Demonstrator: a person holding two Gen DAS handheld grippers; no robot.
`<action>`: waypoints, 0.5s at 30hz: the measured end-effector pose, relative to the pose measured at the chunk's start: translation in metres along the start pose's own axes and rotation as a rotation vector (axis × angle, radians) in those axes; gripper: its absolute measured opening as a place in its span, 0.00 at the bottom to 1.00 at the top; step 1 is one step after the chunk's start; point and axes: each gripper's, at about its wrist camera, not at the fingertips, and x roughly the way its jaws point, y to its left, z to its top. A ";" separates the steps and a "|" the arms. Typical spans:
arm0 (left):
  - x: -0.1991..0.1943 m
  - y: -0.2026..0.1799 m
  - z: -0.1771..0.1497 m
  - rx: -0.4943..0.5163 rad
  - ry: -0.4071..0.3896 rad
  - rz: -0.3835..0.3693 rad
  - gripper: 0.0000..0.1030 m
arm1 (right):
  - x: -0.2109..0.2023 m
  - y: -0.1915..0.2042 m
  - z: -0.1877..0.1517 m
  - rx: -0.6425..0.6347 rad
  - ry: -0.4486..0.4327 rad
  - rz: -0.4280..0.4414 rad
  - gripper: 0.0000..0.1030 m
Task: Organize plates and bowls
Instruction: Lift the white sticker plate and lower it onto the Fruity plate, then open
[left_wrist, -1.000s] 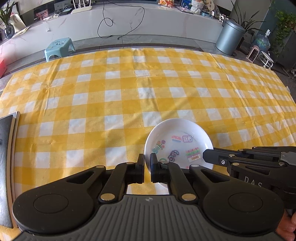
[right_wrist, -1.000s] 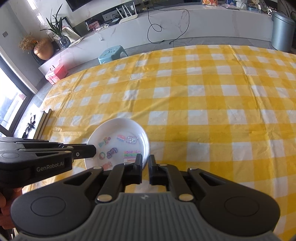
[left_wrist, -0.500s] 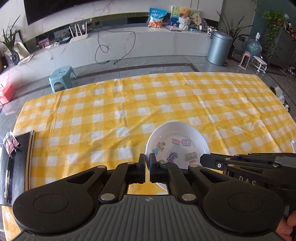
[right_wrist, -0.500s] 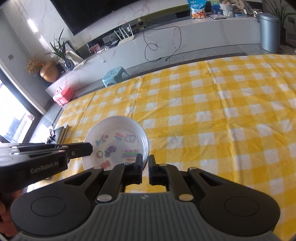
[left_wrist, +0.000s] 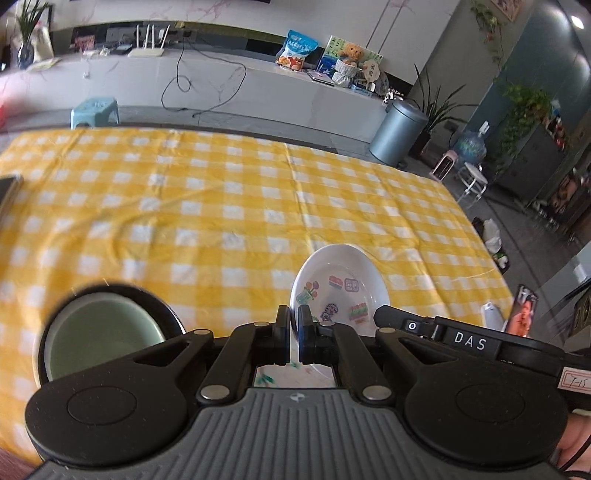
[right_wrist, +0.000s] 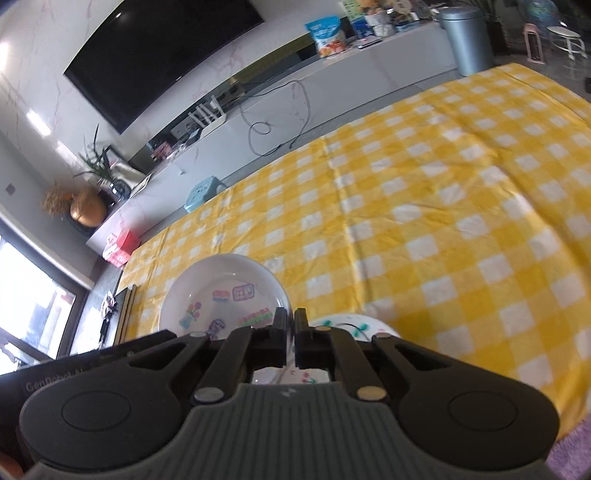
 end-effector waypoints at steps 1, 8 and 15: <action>0.002 -0.001 -0.005 -0.018 0.000 -0.007 0.03 | -0.004 -0.005 -0.003 0.008 -0.004 -0.005 0.00; 0.027 0.003 -0.041 -0.142 0.029 0.004 0.03 | -0.009 -0.038 -0.027 0.093 0.025 -0.034 0.01; 0.050 0.014 -0.058 -0.200 0.085 0.042 0.03 | 0.014 -0.051 -0.041 0.109 0.071 -0.060 0.01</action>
